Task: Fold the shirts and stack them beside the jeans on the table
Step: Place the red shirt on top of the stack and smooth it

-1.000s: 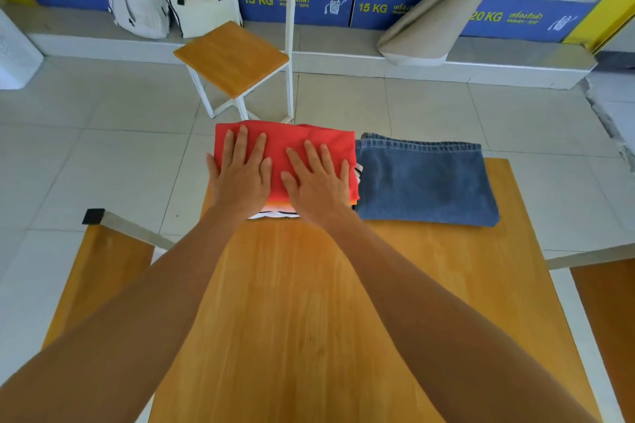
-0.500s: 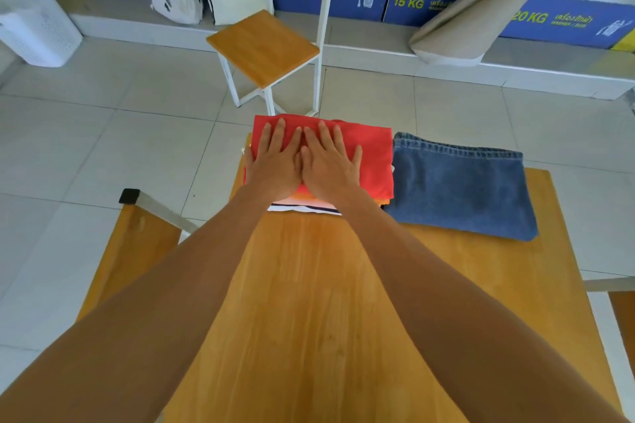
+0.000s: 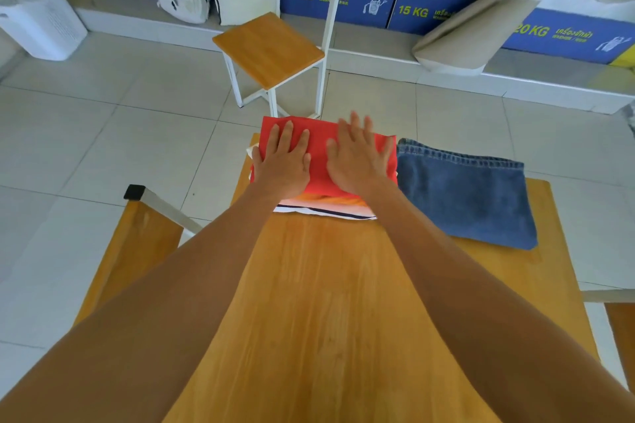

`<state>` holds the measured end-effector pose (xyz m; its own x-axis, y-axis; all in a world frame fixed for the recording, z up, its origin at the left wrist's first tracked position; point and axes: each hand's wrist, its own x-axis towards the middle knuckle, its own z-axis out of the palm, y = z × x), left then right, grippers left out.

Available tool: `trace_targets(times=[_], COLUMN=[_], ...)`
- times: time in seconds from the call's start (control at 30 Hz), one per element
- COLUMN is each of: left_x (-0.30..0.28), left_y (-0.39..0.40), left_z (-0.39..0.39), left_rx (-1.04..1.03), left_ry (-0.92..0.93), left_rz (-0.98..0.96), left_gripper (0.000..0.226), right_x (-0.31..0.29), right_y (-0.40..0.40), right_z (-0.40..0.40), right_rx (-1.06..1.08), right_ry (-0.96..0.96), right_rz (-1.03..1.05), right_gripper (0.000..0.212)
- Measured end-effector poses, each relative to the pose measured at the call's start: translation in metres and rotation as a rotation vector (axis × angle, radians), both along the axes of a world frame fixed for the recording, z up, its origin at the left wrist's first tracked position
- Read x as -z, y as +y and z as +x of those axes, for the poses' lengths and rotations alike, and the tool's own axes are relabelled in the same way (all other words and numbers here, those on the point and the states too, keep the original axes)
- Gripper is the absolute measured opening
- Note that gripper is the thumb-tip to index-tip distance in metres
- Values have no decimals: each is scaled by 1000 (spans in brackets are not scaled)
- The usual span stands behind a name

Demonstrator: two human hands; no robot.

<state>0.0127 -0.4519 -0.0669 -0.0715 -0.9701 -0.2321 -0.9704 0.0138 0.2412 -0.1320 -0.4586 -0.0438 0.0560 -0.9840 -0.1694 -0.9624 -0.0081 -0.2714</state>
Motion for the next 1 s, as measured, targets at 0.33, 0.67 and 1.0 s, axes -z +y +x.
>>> trace_targets(times=[0.33,0.67,1.0], left_x=[-2,-3,-3], left_y=[1,1,2], left_z=[0,1,-1], left_rx=[0,7,-7], left_ry=[16,4,-1], left_rz=[38,46,12], left_gripper=[57,57,56], right_x=[24,28,14], right_y=[-5,24,-4], right_z=[-67,-15,2], right_rx=[254,-69,40], right_ry=[-18,-3,-90], right_rz=[312,42,91], right_gripper=[65,56,58])
